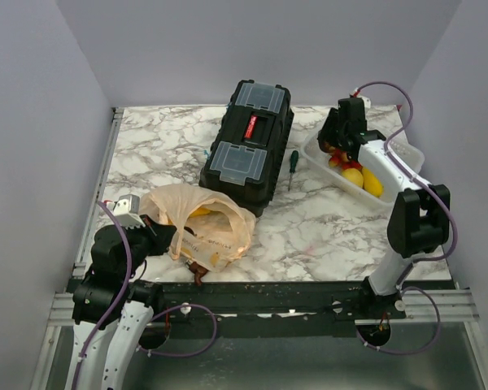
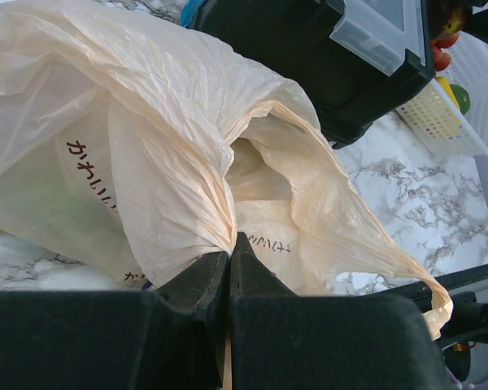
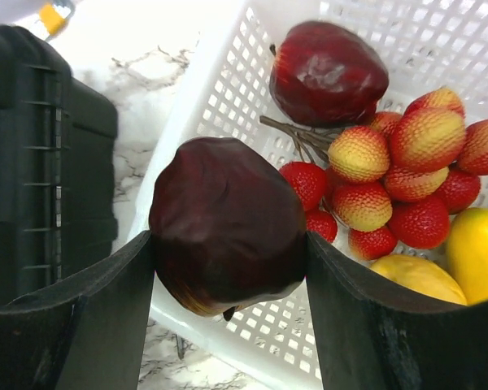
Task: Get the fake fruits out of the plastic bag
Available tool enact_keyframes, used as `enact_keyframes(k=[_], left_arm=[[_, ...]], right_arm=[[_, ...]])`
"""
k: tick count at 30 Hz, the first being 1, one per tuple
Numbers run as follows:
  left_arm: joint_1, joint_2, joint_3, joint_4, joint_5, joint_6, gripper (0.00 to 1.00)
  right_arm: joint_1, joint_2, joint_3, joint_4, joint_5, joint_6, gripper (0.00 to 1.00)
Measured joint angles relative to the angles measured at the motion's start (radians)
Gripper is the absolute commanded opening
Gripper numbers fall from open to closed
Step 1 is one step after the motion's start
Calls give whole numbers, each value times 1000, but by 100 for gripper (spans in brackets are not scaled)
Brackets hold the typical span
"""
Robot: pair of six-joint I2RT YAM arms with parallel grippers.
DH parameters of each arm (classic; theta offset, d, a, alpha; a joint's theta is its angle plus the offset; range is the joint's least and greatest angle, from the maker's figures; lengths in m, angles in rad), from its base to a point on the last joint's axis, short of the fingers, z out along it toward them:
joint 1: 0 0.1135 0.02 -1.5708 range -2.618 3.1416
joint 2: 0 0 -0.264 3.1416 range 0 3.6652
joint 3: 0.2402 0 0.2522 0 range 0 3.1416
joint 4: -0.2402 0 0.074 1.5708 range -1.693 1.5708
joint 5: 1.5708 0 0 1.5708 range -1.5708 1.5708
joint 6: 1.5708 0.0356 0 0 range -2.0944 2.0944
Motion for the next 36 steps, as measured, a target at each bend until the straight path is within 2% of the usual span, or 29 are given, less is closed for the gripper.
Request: enact_keyframes(k=[6,12,17,23,31,34,36], left_arm=[[0,0,0,0,-7,-3,0],[0,0,0,0,-8,-4,0],[0,-5,0,0,-9,-6,0],[0,-15,0,0,-12,-8,0],[0,-15,-2,0,-19,-14,0],[0,-15,-2,0,-25,-19,0],[0,-15,-2,0,-27,-21,0]], right_arm=[[-19,122,55,-81,-25,9,37],[-23,174,78,-132,-43,0,64],[-23,168,93,-159,-57,-19,76],[-23,50,68,-176,-74,-37,85],[-1,-257,-17,-164,-154,-58,87],[60,-352,-84,-152,-220,-62,87],[152,-395,-126,-137,-254,-63,86]])
